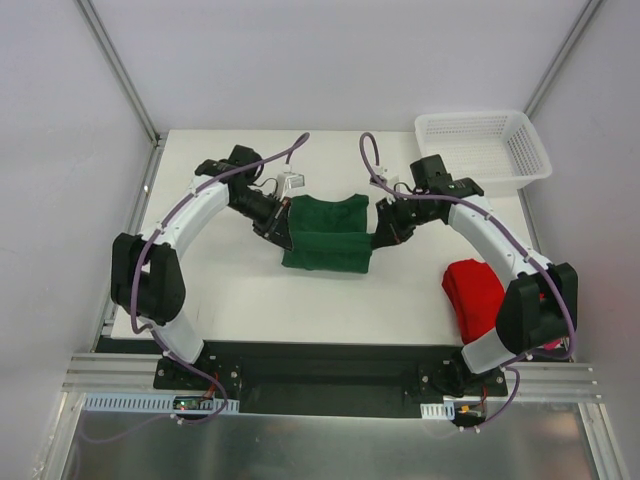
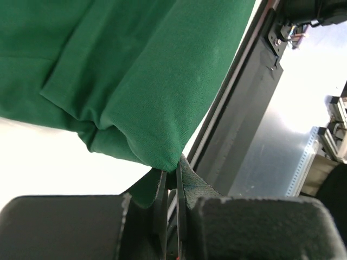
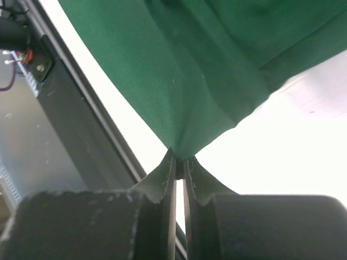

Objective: Fold and stack the t-shirts

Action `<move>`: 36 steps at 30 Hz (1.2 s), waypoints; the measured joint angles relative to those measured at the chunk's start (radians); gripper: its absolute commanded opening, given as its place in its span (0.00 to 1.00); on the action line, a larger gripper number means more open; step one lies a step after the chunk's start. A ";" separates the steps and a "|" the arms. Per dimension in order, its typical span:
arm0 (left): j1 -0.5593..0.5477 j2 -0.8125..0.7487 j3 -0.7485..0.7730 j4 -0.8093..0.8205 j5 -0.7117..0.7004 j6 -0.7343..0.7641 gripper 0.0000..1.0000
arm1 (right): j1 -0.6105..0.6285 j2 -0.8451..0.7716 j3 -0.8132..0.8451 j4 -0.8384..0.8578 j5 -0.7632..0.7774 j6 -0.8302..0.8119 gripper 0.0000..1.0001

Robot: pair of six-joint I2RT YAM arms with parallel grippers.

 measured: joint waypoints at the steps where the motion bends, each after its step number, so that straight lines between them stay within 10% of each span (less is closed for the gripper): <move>1: 0.000 0.004 0.009 0.002 -0.002 0.001 0.00 | 0.000 0.000 0.002 0.006 0.008 0.000 0.01; 36: 0.052 0.205 0.309 0.035 -0.089 0.060 0.00 | 0.000 0.164 0.165 0.195 0.188 -0.020 0.01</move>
